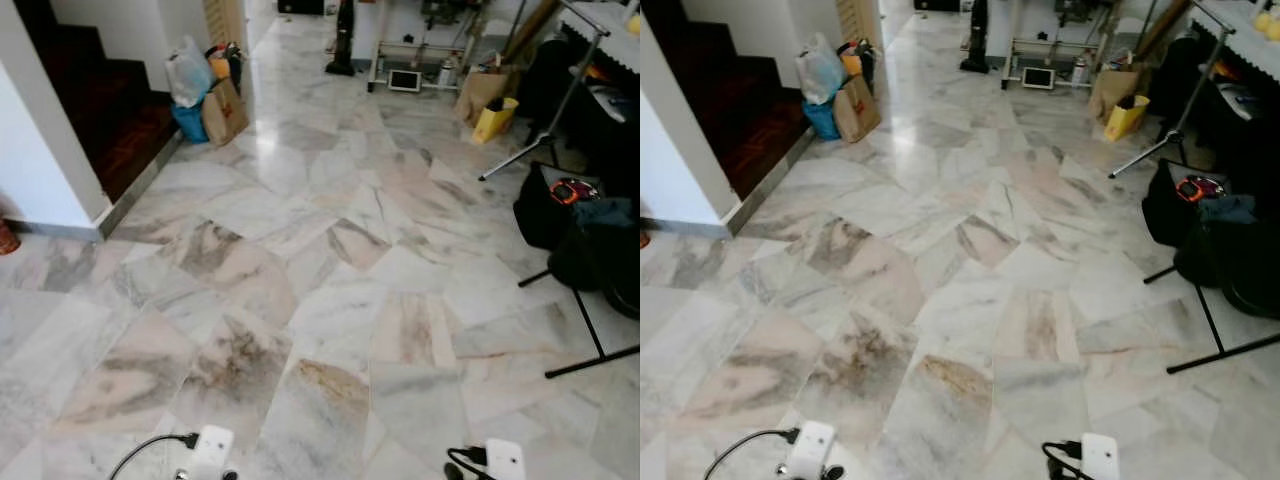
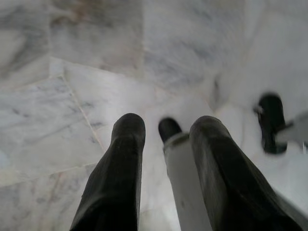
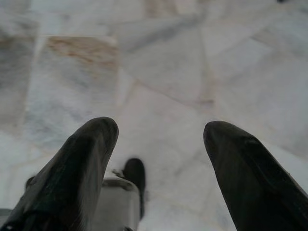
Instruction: Hang keys on a hook
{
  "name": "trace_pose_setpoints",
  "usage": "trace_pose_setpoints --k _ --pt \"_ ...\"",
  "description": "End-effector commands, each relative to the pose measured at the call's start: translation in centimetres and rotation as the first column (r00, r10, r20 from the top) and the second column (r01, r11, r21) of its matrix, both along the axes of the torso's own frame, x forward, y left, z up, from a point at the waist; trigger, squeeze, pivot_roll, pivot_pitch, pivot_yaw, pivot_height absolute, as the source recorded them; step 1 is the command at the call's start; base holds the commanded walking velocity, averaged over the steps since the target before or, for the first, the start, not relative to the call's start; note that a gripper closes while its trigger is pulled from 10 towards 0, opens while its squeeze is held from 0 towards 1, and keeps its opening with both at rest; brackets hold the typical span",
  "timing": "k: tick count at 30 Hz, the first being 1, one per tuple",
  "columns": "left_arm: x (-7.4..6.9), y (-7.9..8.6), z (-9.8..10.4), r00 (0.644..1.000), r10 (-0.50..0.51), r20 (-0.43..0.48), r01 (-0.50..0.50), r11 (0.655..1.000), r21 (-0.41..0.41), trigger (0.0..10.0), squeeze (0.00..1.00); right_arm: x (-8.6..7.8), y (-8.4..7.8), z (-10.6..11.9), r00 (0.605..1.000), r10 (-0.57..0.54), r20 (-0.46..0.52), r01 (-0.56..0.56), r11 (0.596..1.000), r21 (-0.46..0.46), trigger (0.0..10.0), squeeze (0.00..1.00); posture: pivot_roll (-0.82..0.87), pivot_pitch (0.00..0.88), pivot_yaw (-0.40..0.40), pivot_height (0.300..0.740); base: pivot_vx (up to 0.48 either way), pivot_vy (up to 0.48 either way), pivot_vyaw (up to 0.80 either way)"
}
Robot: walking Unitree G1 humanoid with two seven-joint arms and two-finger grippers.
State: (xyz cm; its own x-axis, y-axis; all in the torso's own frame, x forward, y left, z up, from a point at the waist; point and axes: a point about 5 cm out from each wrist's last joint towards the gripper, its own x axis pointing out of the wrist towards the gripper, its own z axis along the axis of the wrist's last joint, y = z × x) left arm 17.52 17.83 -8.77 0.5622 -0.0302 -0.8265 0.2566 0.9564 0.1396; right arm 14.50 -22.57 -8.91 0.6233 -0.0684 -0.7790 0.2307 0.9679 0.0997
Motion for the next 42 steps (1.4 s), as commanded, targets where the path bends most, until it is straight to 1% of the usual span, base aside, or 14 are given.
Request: trace_pose_setpoints --k 1,2,3,4,6,12,14,15,25,27,29,30,34,42 --pt "-1.0 0.2 -0.5 0.998 -0.033 -0.050 0.034 0.999 0.017 10.0 0.00 -0.3 -0.2 -0.1 0.999 -0.033 -0.002 0.033 0.999 0.003 10.0 0.00 0.00 0.000 -0.016 0.740 0.000 0.000 0.00" --pt "-1.0 0.1 -0.5 0.997 -0.052 -0.052 0.053 0.998 0.020 10.0 0.00 -0.4 -0.2 -0.1 0.999 -0.043 -0.003 0.043 0.999 0.006 10.0 0.00 0.00 0.000 -0.029 0.740 0.000 0.000 0.00" --pt "-0.7 0.2 -0.3 0.998 -0.053 -0.031 0.054 0.998 0.021 10.0 0.00 -0.4 -0.2 -0.1 0.999 -0.051 -0.010 0.051 0.999 0.005 10.0 0.00 0.00 0.000 -0.054 0.740 0.000 0.000 0.00" --pt "-0.4 0.2 -0.1 0.998 -0.054 -0.016 0.054 0.998 0.022 10.0 0.00 -0.5 -0.2 -0.2 0.998 -0.056 -0.015 0.056 0.998 0.005 10.0 0.00 0.00 0.000 -0.054 0.740 0.000 0.000 0.00" --pt "0.9 0.8 0.5 0.999 -0.008 0.031 0.007 0.999 0.036 10.0 0.00 0.0 0.0 -0.1 0.999 -0.046 -0.016 0.046 0.999 0.006 10.0 0.00 0.02 0.000 -0.099 0.740 0.000 0.000 0.00" --pt "1.6 1.7 0.9 0.999 0.020 0.046 -0.023 0.998 0.057 10.0 0.00 1.5 1.5 0.2 1.000 0.004 0.015 -0.005 0.999 0.031 10.0 0.00 0.04 0.000 -0.124 0.740 0.000 0.000 0.00" --pt "1.6 1.8 1.0 0.998 0.043 0.050 -0.046 0.997 0.055 10.0 0.00 1.8 1.9 0.2 1.000 0.012 0.020 -0.013 0.999 0.043 10.0 0.00 0.06 0.000 -0.123 0.740 0.000 0.000 0.00" --pt "1.6 2.2 1.0 0.997 0.058 0.052 -0.060 0.997 0.054 10.0 0.00 2.1 2.6 0.2 0.999 0.029 0.020 -0.030 0.998 0.050 10.0 0.00 0.11 0.000 -0.115 0.740 0.000 0.000 0.00" --pt "0.7 3.2 0.8 1.000 -0.006 0.026 0.003 0.996 0.093 10.0 0.00 2.4 3.9 0.1 0.998 0.055 0.014 -0.056 0.995 0.083 10.0 0.00 0.11 0.000 -0.091 0.740 0.000 0.000 0.00" --pt "0.6 3.3 0.8 1.000 -0.008 0.025 0.005 0.996 0.094 10.0 0.00 2.4 4.0 0.1 0.998 0.062 0.014 -0.063 0.995 0.083 10.0 0.00 0.09 0.000 -0.075 0.740 0.000 0.000 0.00" --pt "0.6 3.3 0.7 0.999 0.025 0.023 -0.027 0.996 0.081 10.0 0.00 2.3 3.8 0.1 0.999 0.038 0.015 -0.039 0.996 0.082 10.0 0.00 0.05 0.000 -0.041 0.740 0.000 0.000 0.00" --pt "0.6 3.3 0.7 0.999 0.025 0.023 -0.027 0.996 0.081 10.0 0.00 2.3 3.8 0.1 0.999 0.038 0.015 -0.039 0.996 0.082 10.0 0.00 0.05 0.000 -0.041 0.740 0.000 0.000 0.00" --pt "0.4 2.6 0.5 0.999 0.034 0.010 -0.034 0.998 0.051 10.0 0.00 2.0 2.8 0.2 0.999 -0.012 0.037 0.009 0.997 0.073 10.0 0.00 -0.01 0.000 -0.005 0.740 0.000 0.000 0.00" --pt "0.0 2.4 0.3 0.998 0.056 -0.004 -0.055 0.998 0.033 10.0 0.00 1.4 2.1 0.1 0.998 -0.046 0.041 0.043 0.997 0.058 10.0 0.00 -0.03 0.000 0.003 0.740 0.000 0.000 0.00"
